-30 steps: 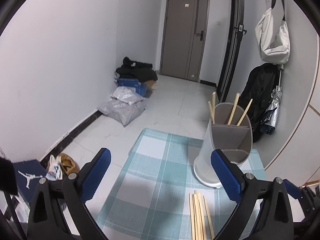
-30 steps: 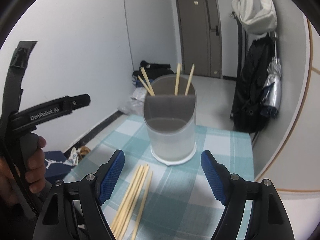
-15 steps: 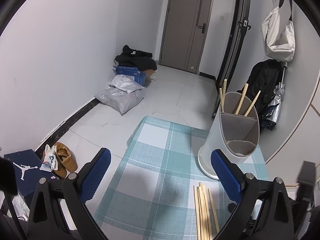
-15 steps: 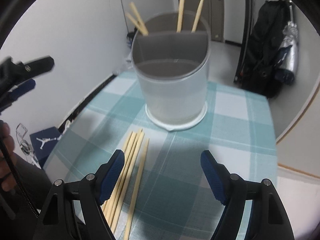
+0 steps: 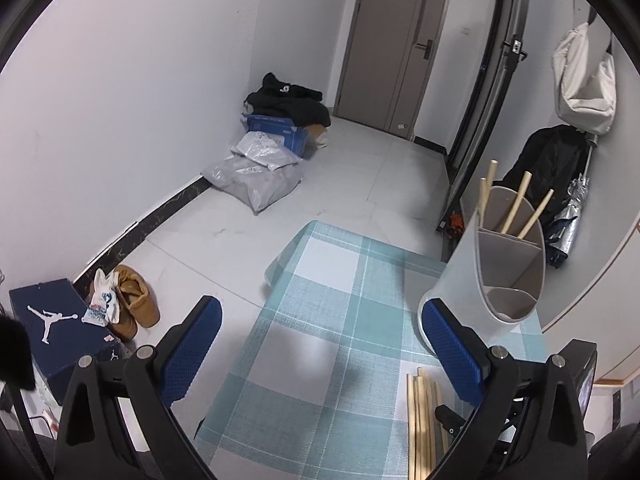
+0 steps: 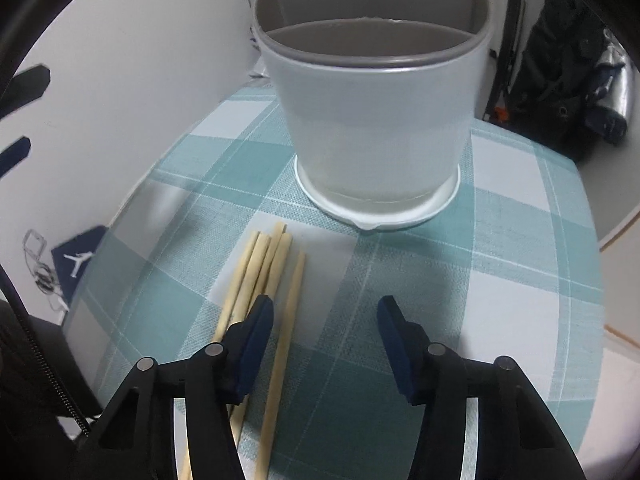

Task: Organize utensils
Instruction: 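Lower the right gripper onto the chopstick pile and close on one chopstick, then grasp a chopstick with the left gripper while the right gripper holds its chopstick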

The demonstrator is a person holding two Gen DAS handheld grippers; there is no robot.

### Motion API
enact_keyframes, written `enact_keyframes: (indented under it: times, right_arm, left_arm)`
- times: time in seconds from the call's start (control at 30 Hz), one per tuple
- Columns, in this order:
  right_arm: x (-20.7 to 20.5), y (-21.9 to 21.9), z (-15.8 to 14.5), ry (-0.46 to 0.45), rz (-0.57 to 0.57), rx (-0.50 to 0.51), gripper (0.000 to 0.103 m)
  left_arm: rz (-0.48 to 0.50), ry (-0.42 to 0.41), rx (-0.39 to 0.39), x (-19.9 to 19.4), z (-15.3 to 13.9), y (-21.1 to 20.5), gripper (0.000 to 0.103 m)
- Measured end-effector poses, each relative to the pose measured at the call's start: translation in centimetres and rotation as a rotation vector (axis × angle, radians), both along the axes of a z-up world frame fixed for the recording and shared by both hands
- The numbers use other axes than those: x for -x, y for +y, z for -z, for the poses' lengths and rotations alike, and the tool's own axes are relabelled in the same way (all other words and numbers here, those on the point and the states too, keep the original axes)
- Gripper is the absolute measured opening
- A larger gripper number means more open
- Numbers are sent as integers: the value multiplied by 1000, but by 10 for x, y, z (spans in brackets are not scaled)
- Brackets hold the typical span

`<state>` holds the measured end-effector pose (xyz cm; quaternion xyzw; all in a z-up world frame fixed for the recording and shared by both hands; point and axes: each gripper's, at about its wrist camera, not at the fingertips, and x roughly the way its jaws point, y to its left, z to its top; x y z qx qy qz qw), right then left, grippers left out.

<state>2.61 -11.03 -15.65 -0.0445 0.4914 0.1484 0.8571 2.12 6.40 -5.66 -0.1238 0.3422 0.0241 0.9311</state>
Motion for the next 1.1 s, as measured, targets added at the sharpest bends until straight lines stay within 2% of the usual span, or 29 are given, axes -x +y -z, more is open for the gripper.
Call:
enact_keyframes:
  times: [0.07, 0.17, 0.2, 0.27, 0.3, 0.53, 0.67, 0.77, 0.87, 0.97, 1.1]
  right_arm:
    - [1, 6, 0, -8, -15, 34, 46]
    - [2, 15, 0, -31, -35, 86, 29]
    - [3, 17, 0, -35, -46, 83, 20]
    - [2, 22, -2, -28, -56, 77, 14]
    - [1, 21, -2, -24, -58, 71, 8]
    - [-12, 8, -4, 28, -19, -26, 5]
    - [-16, -5, -11, 44, 26, -106, 5]
    - [-19, -22, -19, 53, 61, -207, 5]
    - [-19, -42, -27, 56, 98, -305, 5]
    - [-23, -63, -28, 74, 123, -431, 5]
    - [-21, -83, -35, 78, 142, -535, 5]
  left_arm:
    - [-4, 7, 1, 0, 1, 1, 99]
    - [-10, 19, -8, -2, 3, 1, 99]
    - [-16, 27, -27, -2, 3, 2, 99]
    - [-13, 38, -28, -4, 5, 3, 99]
    - [-12, 42, -27, -4, 6, 3, 99]
    - [23, 103, -8, -11, 15, 1, 99]
    - [88, 202, 46, -19, 31, -3, 99]
    - [140, 263, 71, -22, 42, -11, 99]
    - [199, 324, 24, -23, 51, -28, 99]
    - [270, 434, -89, -24, 67, -50, 98]
    - [329, 457, -74, -18, 68, -59, 98]
